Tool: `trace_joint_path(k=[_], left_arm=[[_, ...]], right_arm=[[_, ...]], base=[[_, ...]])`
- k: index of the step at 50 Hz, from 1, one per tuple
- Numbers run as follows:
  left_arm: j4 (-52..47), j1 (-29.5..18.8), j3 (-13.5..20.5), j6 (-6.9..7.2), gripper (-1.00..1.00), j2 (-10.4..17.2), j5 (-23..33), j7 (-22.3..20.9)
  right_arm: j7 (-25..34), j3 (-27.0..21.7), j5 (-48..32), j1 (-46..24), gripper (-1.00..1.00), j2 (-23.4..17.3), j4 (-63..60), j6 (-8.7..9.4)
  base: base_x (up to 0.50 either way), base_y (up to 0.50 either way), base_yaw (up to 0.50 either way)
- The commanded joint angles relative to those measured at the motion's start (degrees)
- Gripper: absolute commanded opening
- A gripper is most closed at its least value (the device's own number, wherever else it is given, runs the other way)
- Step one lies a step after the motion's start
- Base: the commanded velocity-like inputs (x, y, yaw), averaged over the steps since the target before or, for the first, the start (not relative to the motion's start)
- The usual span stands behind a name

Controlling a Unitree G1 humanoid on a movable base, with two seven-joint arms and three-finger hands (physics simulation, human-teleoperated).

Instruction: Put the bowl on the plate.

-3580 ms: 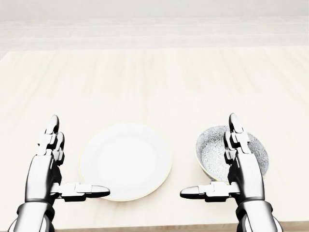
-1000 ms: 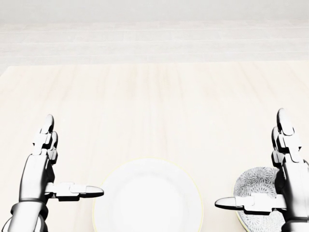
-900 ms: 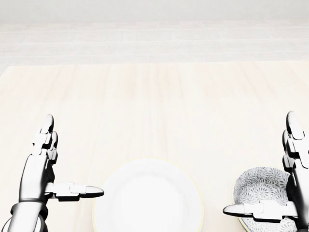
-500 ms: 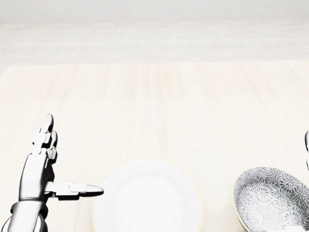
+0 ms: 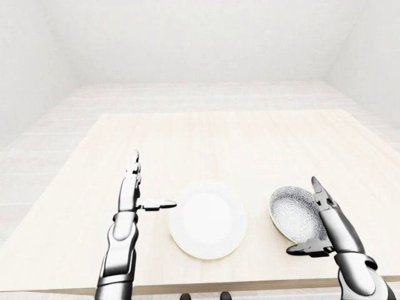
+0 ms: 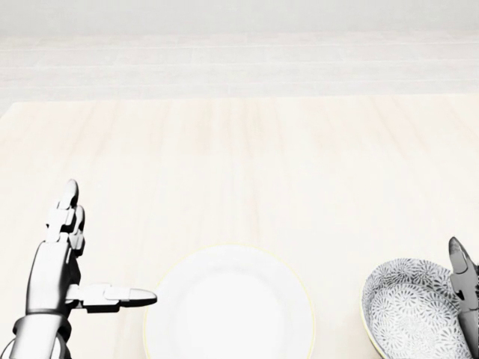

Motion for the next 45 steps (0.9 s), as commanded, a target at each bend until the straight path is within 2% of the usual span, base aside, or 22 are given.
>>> trace_joint_path(k=[1,6,17,25,31,35,45], left_arm=[[0.23,0.87,0.50,-0.83,1.00,0.18,-0.24,-0.14],[0.23,0.71,0.60,-0.72,1.00,0.26,-0.25,-0.33],[1.91,0.52,0.71,-1.94,1.00,0.30,-0.15,-0.06],[1.86,0.09,0.52,-1.50,1.00,0.21,-0.16,0.20],[2.33,0.08,0.34,-2.06,1.00,0.24,0.13,0.34],[1.74,-0.03,0.27,-1.44,1.00,0.17,-0.03,0.24],[1.12,-0.24,0.52,-0.95,1.00,0.47,-0.15,0.02]], right_arm=[[-0.44,1.44,-8.50,0.63,1.00,-0.22,3.21,0.00],[-0.03,2.31,-11.78,1.26,1.00,0.30,2.90,0.00],[2.77,4.21,-19.52,0.47,1.00,0.23,0.65,0.00],[2.04,5.25,-21.65,0.14,1.00,0.10,2.25,0.00],[0.97,5.36,-21.86,-0.07,1.00,-0.28,3.28,0.00],[0.72,6.17,-22.70,-1.04,1.00,-0.78,4.70,0.00],[0.47,7.65,-24.26,-2.08,1.00,-2.06,7.67,0.00]], base=[[0.00,0.00,0.00],[0.00,0.00,0.00],[0.00,0.00,0.00],[0.00,0.00,0.00],[0.00,0.00,0.00],[0.00,0.00,0.00],[0.00,0.00,0.00]])
